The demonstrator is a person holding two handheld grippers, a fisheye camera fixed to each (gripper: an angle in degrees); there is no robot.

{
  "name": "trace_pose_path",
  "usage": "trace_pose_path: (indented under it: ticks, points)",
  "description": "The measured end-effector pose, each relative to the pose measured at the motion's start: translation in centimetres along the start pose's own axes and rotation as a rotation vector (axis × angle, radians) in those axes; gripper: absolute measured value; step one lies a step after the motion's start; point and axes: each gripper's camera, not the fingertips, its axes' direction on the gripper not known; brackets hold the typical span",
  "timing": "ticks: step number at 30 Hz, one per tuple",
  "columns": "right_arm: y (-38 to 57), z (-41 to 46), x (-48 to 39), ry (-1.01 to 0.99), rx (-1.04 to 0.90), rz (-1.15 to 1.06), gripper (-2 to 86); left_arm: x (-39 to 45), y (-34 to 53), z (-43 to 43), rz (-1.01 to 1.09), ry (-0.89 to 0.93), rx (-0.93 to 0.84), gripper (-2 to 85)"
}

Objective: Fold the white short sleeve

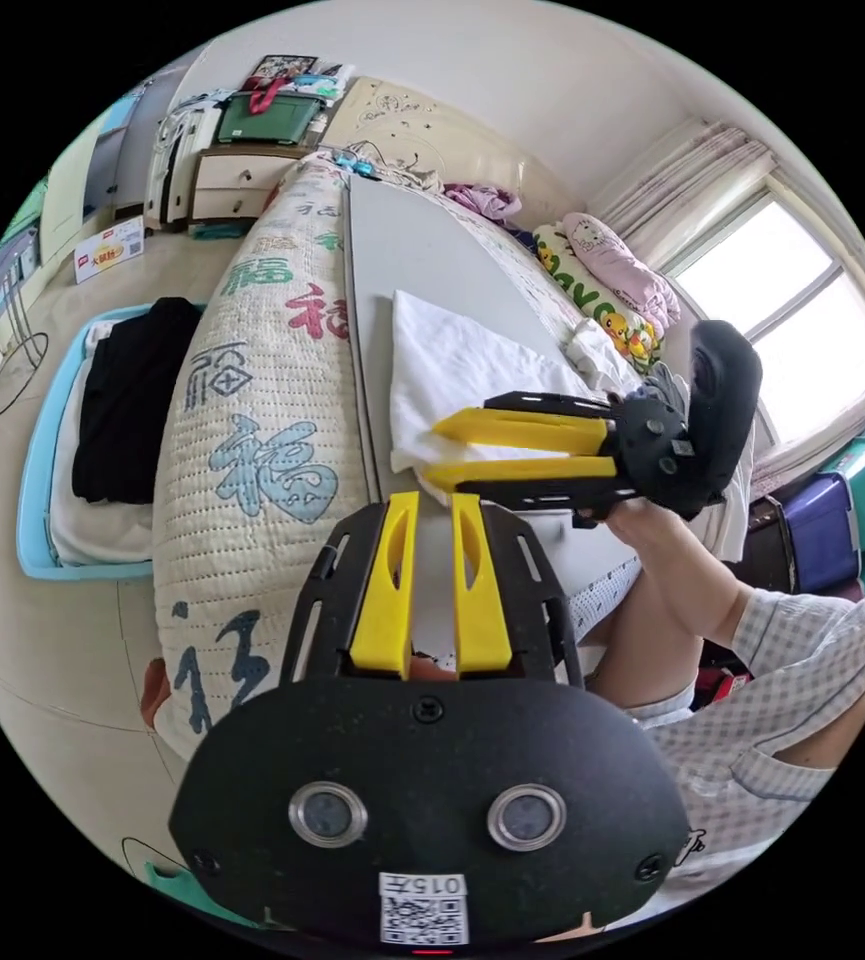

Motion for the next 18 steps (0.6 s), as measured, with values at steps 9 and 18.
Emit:
trace_pose_path:
  ticks: [9,18]
  points:
    - [3.9,-7.1,9.8,-0.355,0.221,0.284,4.4,1.2,-1.7,0.6,0.043,0.088,0.034,9.3]
    - [9.0,-10.8,16.9,-0.583,0.361,0.440,2.1,2.2,-1.4,0.0,0.051,0.186,0.101,6.4]
